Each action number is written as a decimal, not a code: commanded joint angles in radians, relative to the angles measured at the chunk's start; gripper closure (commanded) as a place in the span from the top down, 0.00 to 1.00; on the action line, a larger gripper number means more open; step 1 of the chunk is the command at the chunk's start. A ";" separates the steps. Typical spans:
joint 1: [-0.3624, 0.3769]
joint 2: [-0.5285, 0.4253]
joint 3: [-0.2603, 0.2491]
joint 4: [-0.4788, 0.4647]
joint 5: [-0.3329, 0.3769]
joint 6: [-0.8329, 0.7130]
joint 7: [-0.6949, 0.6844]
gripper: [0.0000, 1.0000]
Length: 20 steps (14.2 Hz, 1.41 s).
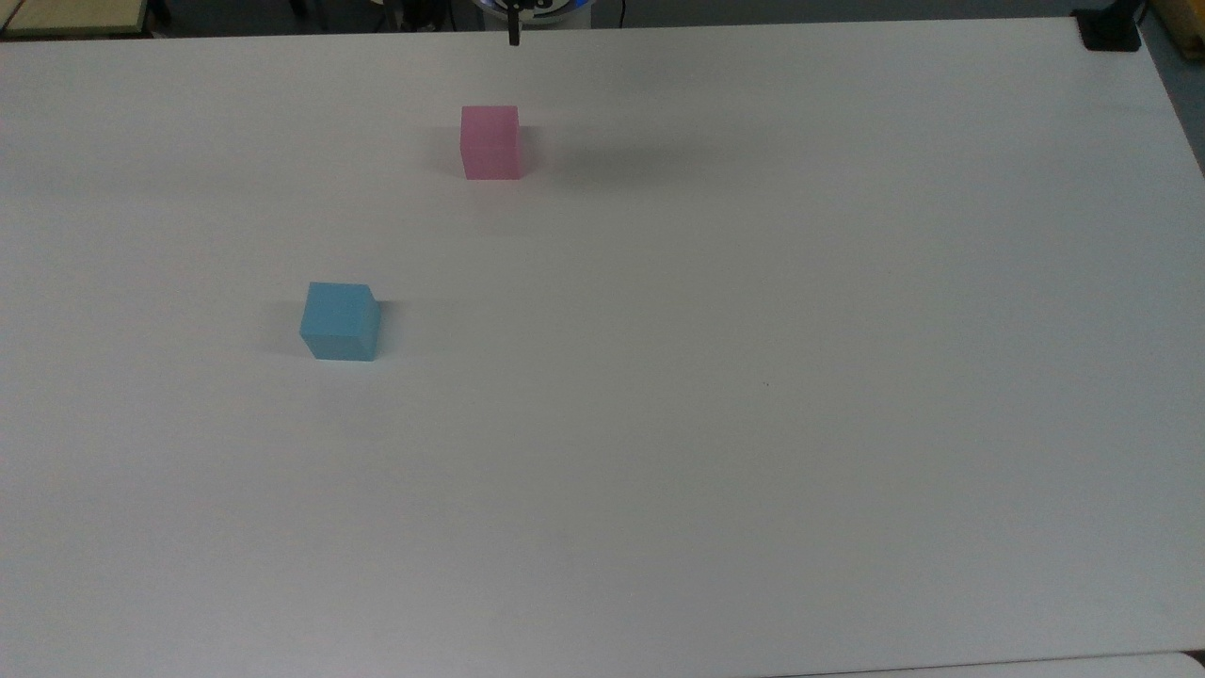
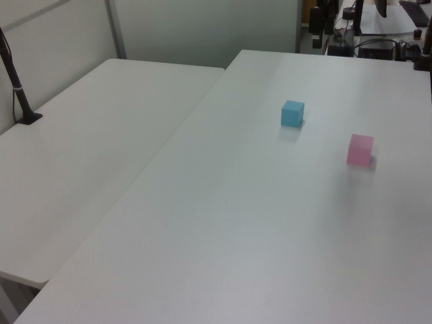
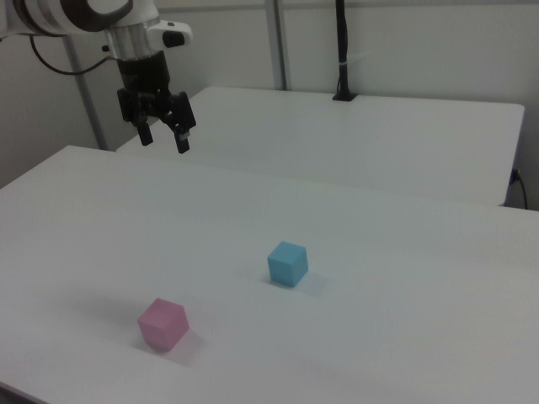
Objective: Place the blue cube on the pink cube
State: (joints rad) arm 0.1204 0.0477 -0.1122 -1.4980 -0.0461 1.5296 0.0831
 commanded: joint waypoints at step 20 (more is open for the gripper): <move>-0.222 0.055 -0.026 0.013 0.032 0.135 -0.238 1.00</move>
State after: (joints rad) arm -0.0920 0.0635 -0.1376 -1.4918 -0.0374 1.5713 -0.1686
